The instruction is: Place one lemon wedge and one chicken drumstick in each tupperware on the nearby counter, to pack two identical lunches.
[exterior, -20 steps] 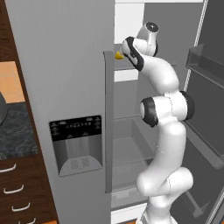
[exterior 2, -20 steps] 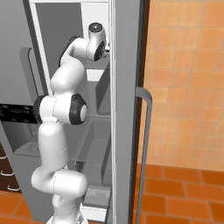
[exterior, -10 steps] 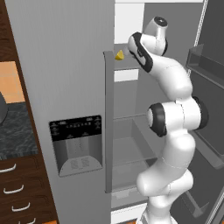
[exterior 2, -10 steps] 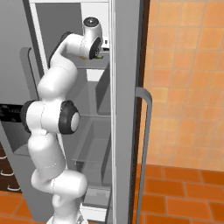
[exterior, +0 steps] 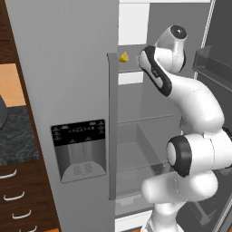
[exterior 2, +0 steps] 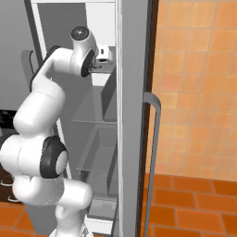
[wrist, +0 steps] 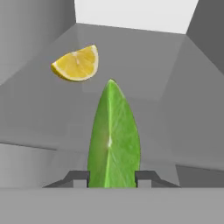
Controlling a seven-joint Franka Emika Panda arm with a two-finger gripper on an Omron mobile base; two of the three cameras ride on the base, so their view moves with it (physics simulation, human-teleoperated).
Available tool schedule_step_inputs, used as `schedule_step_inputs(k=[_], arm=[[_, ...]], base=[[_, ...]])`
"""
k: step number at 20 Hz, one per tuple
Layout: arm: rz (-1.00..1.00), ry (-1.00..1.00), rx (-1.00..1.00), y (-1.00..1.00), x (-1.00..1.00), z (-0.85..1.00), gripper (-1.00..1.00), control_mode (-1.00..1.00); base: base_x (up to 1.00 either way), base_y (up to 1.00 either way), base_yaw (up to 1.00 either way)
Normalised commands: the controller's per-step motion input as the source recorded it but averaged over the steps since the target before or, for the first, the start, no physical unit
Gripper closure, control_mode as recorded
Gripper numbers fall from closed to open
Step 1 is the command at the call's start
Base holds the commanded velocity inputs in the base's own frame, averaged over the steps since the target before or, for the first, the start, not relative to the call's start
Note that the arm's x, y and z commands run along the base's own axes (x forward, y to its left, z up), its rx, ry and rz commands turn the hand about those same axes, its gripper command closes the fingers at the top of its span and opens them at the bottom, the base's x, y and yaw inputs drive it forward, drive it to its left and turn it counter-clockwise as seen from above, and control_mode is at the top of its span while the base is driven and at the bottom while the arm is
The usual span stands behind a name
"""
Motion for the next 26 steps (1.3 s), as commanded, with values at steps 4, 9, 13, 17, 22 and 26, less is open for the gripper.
schedule_step_inputs(k=[4, 9, 13, 17, 22, 26], arm=[[0.02, -0.01, 0.00, 0.00, -1.00, 0.00, 1.00, -1.00], [0.00, 0.00, 0.00, -0.01, -1.00, 0.00, 1.00, -1.00], [0.00, 0.00, 0.00, -0.03, -1.00, -0.03, 1.00, -1.00], [0.00, 0.00, -0.03, -0.01, -1.00, -0.26, 1.00, -1.00], [0.01, 0.00, -0.04, 0.00, -0.60, -0.27, 1.00, 1.00], [0.00, 0.00, 0.00, 0.00, 0.00, 0.00, 1.00, 1.00]], base=[[0.00, 0.00, 0.00], [0.00, 0.00, 0.00], [0.00, 0.00, 0.00], [0.00, 0.00, 0.00], [-0.40, 0.02, 0.01], [-0.97, 0.46, 0.16]])
